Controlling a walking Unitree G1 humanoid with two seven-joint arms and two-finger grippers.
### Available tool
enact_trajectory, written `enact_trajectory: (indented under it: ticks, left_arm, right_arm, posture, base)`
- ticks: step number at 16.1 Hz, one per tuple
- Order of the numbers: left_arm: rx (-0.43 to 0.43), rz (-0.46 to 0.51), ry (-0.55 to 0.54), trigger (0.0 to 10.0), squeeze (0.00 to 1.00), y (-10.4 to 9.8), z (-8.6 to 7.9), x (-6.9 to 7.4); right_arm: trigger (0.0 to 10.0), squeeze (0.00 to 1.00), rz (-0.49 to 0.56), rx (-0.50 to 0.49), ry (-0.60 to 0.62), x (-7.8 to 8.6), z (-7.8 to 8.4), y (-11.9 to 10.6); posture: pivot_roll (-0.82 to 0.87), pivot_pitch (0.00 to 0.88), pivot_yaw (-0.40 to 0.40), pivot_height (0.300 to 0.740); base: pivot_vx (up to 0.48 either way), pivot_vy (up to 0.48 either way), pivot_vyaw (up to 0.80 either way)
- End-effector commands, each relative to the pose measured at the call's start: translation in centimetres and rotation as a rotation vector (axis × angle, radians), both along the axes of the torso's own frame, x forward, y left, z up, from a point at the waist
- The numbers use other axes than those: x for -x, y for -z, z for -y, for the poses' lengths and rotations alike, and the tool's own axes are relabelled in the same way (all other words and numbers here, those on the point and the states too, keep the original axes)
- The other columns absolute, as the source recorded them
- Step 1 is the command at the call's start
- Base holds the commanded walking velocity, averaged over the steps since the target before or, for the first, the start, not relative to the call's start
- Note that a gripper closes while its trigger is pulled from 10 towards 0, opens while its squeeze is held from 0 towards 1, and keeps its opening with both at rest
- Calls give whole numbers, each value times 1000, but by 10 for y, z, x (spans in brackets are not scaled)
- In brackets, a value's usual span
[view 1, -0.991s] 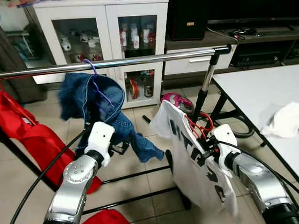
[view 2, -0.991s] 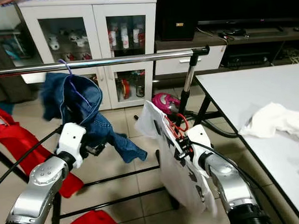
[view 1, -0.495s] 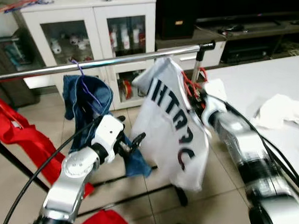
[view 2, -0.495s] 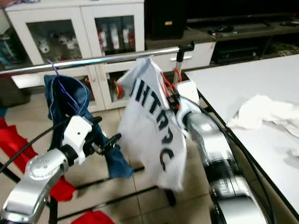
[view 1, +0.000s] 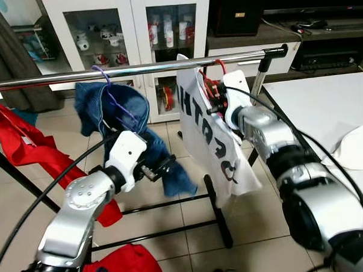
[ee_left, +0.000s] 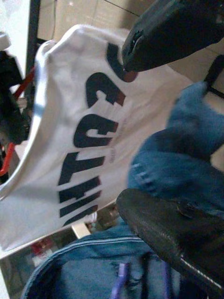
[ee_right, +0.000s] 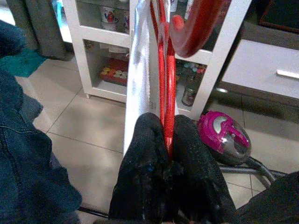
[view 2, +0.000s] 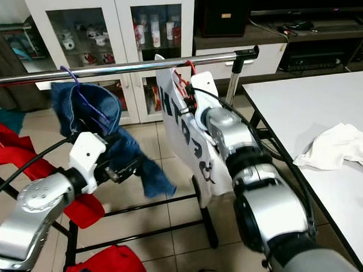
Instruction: Hang hanger
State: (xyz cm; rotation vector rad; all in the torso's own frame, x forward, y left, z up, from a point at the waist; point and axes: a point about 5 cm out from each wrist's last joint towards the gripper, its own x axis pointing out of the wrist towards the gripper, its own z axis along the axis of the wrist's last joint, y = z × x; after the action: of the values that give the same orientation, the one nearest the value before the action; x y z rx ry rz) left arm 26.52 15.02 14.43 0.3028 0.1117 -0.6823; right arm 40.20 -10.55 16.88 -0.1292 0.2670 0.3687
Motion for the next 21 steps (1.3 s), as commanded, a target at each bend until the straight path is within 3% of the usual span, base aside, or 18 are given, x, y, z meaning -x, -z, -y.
enact_trajectory:
  ticks: [1, 5, 10, 21]
  left_arm:
    - [3, -8, 9, 10000, 0, -2, -1, 3]
    - [-2, -18, 9, 10000, 0, -4, -2, 4]
    - [14, -20, 26, 10000, 0, -7, 0, 3]
    - [-17, -34, 35, 10000, 0, -12, -5, 9]
  right_arm:
    - [10000, 0, 39, 2, -2, -5, -3, -14]
    - [10000, 0, 17, 3, -28, -9, -8, -23]
    - [10000, 0, -91, 33, -64, -8, -15, -16]
    - [10000, 0, -141, 40, -63, -8, -29, -22]
  posture:
    - [41, 64, -9, 740]
    - [43, 68, -13, 740]
    - [41, 68, -10, 740]
    - [75, 130, -25, 740]
  base:
    - [0, 0, 0]
    - [0, 0, 0]
    - [0, 0, 0]
    - [0, 0, 0]
